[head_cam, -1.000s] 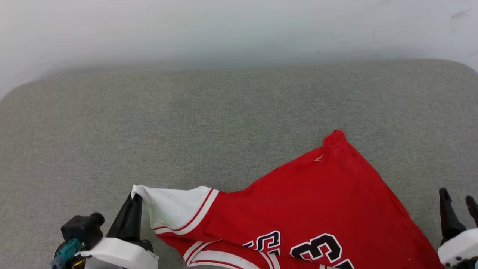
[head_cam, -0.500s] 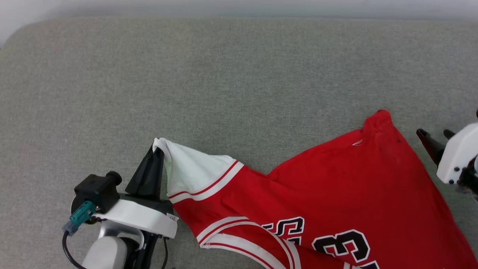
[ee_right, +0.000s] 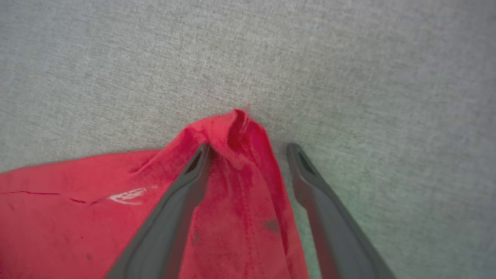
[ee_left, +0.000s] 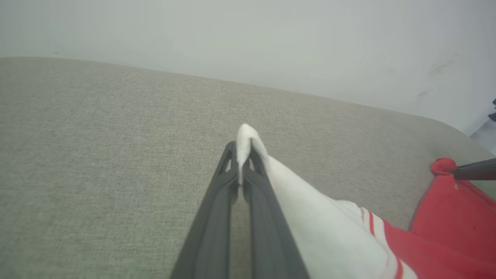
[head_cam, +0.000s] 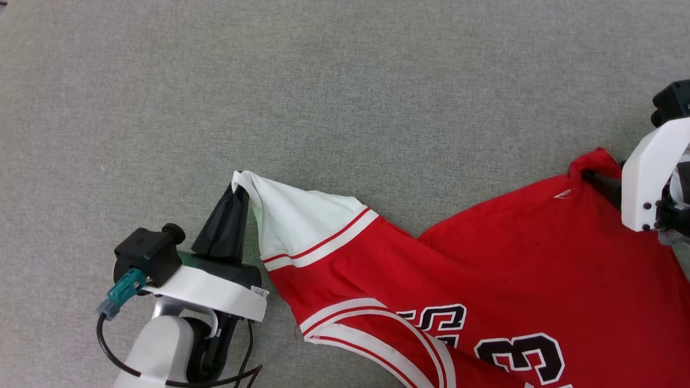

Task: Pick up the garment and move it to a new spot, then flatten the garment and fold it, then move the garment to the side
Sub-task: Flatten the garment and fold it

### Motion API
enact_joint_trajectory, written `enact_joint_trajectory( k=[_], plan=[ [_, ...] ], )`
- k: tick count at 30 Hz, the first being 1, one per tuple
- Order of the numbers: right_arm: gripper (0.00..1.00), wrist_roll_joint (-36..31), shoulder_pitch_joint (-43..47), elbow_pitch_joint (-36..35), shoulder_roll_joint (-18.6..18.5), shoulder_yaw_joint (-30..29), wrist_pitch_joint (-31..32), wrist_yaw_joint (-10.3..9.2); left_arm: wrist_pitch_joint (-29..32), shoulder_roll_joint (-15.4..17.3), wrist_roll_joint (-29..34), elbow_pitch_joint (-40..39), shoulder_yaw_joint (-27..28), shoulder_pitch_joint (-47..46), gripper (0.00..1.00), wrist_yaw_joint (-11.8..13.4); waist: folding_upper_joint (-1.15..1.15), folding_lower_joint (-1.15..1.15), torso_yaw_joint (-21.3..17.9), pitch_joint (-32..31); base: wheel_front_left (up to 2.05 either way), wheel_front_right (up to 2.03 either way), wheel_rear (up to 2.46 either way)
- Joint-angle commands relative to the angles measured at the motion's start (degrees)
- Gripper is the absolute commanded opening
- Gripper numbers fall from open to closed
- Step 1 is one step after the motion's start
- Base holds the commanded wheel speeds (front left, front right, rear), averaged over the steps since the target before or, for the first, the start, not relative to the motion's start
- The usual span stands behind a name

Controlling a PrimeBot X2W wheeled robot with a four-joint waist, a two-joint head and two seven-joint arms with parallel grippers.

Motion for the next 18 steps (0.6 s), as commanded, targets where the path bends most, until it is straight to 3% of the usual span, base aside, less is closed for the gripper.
enact_joint_trajectory(
  k=[1,2,4,11,18],
  plan=[
    [1.0,1.26,2.01,2.75,1.02,2.18,2.08,0.02,-0.31,-0.01,-0.23,0.27,0.06,-0.84,0.0,-0.12,0.0,-0.01,0.14,0.23,0.0,0.0,0.0],
    [0.52,1.78,2.52,3.75,1.0,2.75,3.56,0.03,-0.45,0.0,-0.3,0.5,0.07,-0.9,0.0,-0.16,0.0,-0.01,0.13,0.28,0.0,0.0,0.0],
    [0.0,3.04,2.7,4.73,1.14,3.49,4.6,0.08,-0.6,-0.02,-0.42,0.96,-0.03,-0.96,0.0,-0.24,0.0,-0.01,0.17,0.25,0.0,0.0,0.0],
    [0.0,5.17,0.61,5.04,0.3,3.58,2.56,0.01,-0.9,0.27,-1.17,2.47,0.33,-1.23,0.0,-0.27,0.0,-0.01,-0.22,-1.54,0.0,0.0,0.0],
    [0.0,3.66,-2.36,5.09,1.31,-1.12,-6.23,-0.01,0.42,2.16,-2.48,3.25,2.61,-3.5,0.0,0.33,0.0,-0.01,-2.0,-5.89,0.0,0.0,0.0]
  ],
)
